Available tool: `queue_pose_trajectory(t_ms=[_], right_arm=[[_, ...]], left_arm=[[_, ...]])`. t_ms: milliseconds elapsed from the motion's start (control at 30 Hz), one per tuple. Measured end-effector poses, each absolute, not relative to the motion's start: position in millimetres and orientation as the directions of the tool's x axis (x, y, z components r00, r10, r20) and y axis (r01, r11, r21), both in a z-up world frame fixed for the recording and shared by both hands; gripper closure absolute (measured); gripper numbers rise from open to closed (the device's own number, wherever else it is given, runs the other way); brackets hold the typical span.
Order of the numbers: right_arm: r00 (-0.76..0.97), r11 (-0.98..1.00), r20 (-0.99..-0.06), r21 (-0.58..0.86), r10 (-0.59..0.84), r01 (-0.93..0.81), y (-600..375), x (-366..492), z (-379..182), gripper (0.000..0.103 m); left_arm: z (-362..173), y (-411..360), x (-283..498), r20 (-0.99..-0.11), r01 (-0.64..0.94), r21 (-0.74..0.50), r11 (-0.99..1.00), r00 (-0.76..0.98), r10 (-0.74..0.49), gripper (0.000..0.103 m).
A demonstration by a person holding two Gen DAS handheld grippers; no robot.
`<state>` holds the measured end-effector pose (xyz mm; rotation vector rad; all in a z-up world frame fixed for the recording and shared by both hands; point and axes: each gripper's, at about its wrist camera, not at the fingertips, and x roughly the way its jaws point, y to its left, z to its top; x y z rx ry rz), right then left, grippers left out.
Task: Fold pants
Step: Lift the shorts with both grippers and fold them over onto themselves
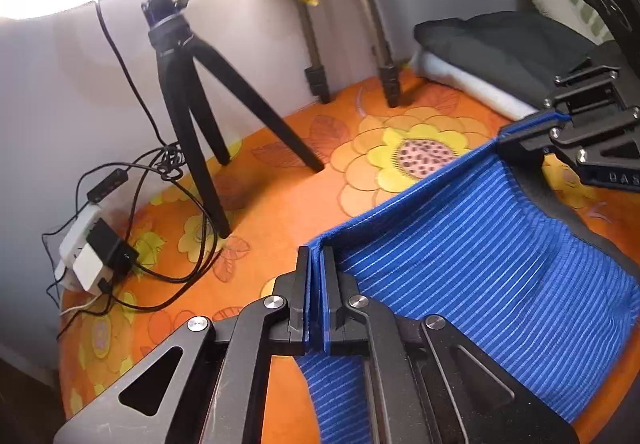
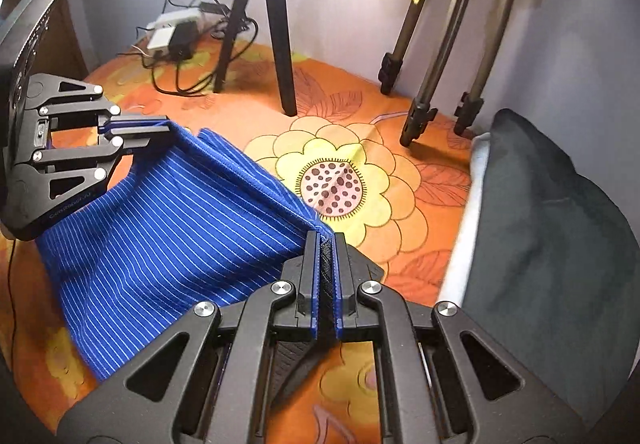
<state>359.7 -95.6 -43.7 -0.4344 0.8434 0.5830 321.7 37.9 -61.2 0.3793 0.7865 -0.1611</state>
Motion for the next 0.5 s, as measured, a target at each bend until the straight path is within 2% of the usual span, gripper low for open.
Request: queue_pose_trajectory(t_ms=[300, 367, 433, 467, 500], right_arm=[[0.547, 0.761, -0.805, -0.201, 0.231, -0.617, -84.1, 370.5, -55.1, 0.097], [0.549, 0.769, -0.807, -0.206, 0.216, -0.605, -84.5, 371.3, -54.8, 0.097], [0.552, 0.791, -0.812, -0.206, 0.191, -0.577, -87.9, 372.3, -53.0, 0.094], [0.551, 0.800, -0.813, -0.199, 0.187, -0.566, -90.3, 372.3, -50.9, 0.090], [0.553, 0.807, -0.812, -0.194, 0.187, -0.558, -92.5, 371.5, -49.0, 0.079]], left_arm=[[-74.2, 37.5, 335.7, -0.732, 0.278, 0.289, 0.916, 0.681, 0.024, 0.100], [-75.8, 35.4, 336.9, -0.732, 0.271, 0.311, 0.911, 0.679, 0.048, 0.096], [-74.9, 34.9, 337.7, -0.735, 0.262, 0.314, 0.913, 0.676, 0.059, 0.092], [-72.1, 36.3, 337.3, -0.734, 0.254, 0.307, 0.917, 0.676, 0.059, 0.084], [-69.7, 38.6, 337.2, -0.735, 0.249, 0.299, 0.921, 0.675, 0.056, 0.079]])
